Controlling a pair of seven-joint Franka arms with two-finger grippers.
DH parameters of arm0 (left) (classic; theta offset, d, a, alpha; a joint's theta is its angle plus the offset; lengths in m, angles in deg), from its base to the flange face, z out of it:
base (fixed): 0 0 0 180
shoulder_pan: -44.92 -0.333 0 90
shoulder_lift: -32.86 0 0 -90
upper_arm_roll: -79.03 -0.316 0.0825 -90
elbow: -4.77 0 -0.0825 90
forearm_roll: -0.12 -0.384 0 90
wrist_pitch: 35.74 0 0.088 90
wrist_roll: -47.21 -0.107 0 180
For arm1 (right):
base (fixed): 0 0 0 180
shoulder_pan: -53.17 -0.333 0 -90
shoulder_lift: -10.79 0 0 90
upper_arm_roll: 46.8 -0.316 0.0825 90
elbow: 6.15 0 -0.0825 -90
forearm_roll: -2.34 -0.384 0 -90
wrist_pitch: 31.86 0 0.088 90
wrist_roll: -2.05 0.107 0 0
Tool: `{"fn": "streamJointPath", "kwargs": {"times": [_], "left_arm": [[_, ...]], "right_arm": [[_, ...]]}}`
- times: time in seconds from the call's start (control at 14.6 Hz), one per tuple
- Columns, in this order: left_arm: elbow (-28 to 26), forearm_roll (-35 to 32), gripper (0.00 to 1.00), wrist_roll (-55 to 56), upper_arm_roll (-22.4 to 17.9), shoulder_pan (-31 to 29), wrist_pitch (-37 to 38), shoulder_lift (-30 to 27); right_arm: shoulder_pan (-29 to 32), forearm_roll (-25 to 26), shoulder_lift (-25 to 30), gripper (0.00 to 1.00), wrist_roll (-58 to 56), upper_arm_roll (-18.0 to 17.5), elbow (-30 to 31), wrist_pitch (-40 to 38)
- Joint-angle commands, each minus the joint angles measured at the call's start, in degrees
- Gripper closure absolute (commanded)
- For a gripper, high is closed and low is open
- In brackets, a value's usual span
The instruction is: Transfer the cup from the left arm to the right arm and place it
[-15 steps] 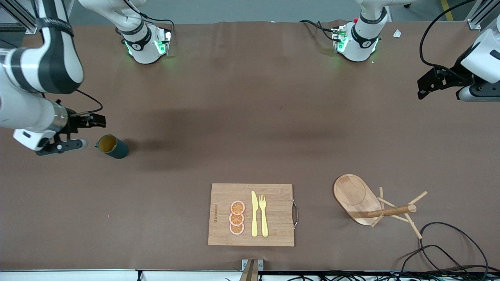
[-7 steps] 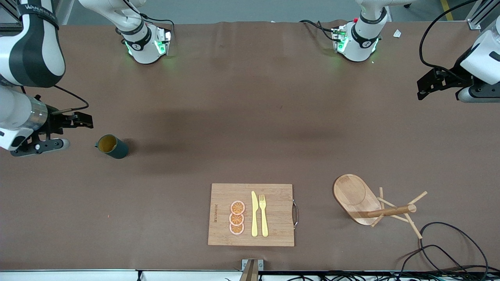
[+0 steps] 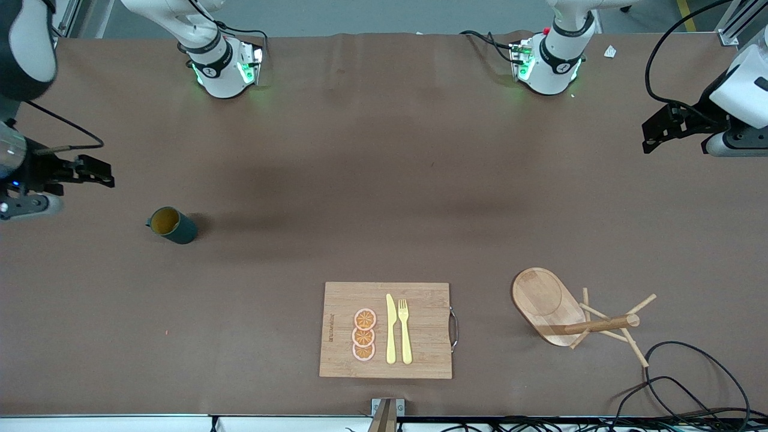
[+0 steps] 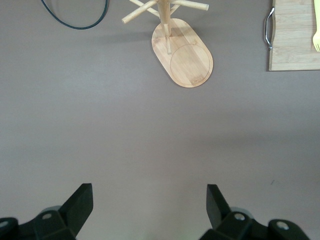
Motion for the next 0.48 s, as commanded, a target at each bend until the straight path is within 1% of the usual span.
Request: {"fn": "streamJointPath", "kwargs": {"times": [0.0, 0.21, 0.41], "left_arm": [[1.20, -0.39, 0.00, -0.59, -0.06, 0.05, 0.09, 0.25], [1.29, -0.39, 0.00, -0.59, -0.06, -0.21, 0.09, 0.25], [1.29, -0.39, 0.00, -0.50, -0.06, -0.21, 0.09, 0.25]], "right_arm": [[1.86, -1.10, 4.53, 0.00, -0.87, -0.43, 1.07, -1.91], [3.61, -0.66, 7.26, 0.00, -1.31, -0.43, 1.16, -3.58], [4.94, -0.48, 8.85, 0.00, -1.40, -0.43, 1.16, -5.07]]}}
